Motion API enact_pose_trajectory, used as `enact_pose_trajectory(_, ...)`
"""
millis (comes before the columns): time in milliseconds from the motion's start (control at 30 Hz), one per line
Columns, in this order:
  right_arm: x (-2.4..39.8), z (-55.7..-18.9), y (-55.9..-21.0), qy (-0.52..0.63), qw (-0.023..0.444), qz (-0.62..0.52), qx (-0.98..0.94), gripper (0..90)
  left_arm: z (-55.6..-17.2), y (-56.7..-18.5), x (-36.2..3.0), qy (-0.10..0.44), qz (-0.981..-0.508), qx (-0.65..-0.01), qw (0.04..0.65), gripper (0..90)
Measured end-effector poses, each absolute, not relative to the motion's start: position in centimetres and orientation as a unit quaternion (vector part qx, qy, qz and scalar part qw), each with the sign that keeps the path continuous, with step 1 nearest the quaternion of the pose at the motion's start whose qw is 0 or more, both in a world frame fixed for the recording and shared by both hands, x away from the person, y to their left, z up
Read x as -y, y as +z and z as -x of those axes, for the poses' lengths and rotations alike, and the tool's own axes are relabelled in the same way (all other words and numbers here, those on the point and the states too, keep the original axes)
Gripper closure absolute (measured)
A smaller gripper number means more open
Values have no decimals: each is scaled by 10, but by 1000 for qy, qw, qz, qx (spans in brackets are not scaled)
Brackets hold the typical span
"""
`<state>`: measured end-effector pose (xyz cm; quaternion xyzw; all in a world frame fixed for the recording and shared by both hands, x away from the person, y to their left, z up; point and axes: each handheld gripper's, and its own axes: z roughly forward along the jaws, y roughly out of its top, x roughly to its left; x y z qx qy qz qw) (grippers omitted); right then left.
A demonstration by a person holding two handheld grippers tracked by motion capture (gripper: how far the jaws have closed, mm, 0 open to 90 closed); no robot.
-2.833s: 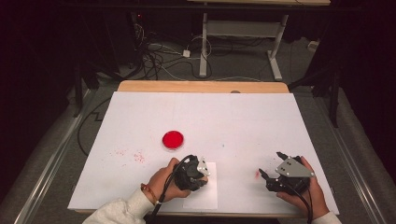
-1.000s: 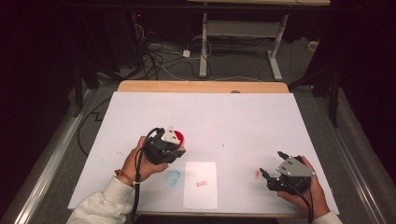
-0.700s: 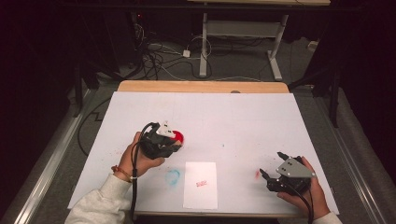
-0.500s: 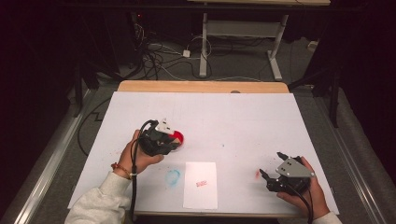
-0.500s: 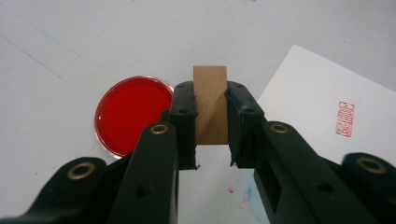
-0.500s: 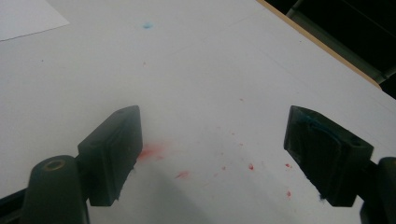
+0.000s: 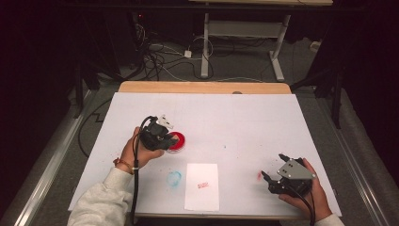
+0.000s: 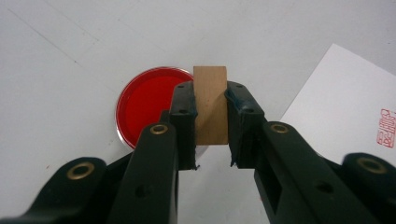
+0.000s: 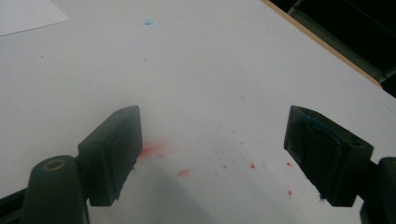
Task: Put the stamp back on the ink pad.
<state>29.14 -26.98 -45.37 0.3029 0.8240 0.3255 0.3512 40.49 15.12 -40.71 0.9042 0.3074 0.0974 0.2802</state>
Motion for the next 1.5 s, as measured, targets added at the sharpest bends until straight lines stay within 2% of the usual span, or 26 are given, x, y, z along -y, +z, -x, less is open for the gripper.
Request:
enact_pose_trajectory(733, 269, -292, -455, 321, 347, -300, -828, 197, -432, -431, -149, 70, -904, -339, 252, 730)
enact_pose_trajectory(1500, 268, -292, -456, 319, 347, -299, -830, 197, -441, -445, -149, 57, -902, -354, 240, 732)
